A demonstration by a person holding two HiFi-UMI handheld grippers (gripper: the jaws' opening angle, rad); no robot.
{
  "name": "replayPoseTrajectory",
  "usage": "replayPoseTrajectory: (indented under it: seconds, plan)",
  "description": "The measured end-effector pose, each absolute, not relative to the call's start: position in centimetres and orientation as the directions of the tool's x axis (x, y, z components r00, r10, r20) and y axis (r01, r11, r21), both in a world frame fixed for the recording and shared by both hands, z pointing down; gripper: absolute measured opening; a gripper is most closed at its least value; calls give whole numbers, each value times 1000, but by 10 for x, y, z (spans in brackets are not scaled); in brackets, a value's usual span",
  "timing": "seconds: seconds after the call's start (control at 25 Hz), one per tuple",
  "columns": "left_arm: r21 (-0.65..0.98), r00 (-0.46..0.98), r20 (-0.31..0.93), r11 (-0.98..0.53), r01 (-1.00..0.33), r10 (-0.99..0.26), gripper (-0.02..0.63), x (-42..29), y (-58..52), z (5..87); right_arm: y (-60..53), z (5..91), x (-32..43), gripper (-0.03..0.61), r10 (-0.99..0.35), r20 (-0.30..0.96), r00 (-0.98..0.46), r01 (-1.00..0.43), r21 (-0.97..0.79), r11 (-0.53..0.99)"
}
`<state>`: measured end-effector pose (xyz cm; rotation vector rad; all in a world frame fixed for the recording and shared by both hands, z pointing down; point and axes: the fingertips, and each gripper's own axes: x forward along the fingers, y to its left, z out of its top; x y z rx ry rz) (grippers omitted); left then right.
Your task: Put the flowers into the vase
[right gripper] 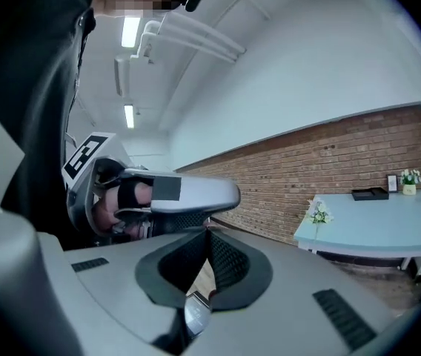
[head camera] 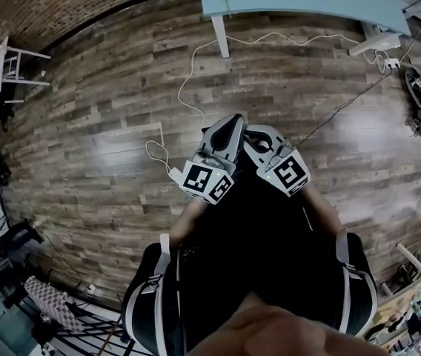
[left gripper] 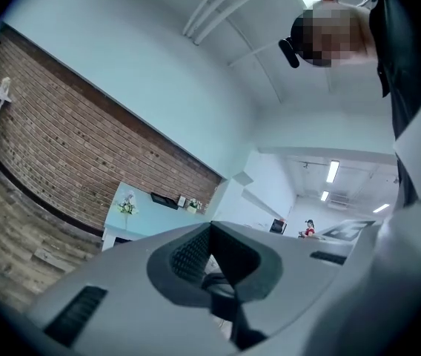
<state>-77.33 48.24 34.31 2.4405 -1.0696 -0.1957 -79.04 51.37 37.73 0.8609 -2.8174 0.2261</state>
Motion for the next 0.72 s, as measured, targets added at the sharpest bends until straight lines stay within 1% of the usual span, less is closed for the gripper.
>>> replayPoseTrajectory:
  seconds: [0.12, 0.28, 0.4, 0.6, 0.72]
  plan:
    - [461, 654, 63, -559, -689, -754, 14, -792, 471, 346, 509, 382, -792, 18, -567, 244, -787, -597, -70, 799]
    - [450, 612, 94, -515, -729, -785, 14, -827, 462, 355, 486, 387, -782, 18, -691, 276, -668, -731, -74, 678]
    - [433, 582, 100, -491, -756, -807, 14, -845, 456, 358, 474, 385, -785, 18, -733, 269, -624, -771, -60, 634]
    - [419, 633, 125, -538, -732, -764, 14, -855, 446, 366, 459, 394, -795, 18, -776, 315, -547, -832, -101, 545]
    - [383, 626, 152, -539, -750, -765, 14, -860, 432, 371, 444, 396, -794, 18, -820, 329, -469, -882, -119, 457]
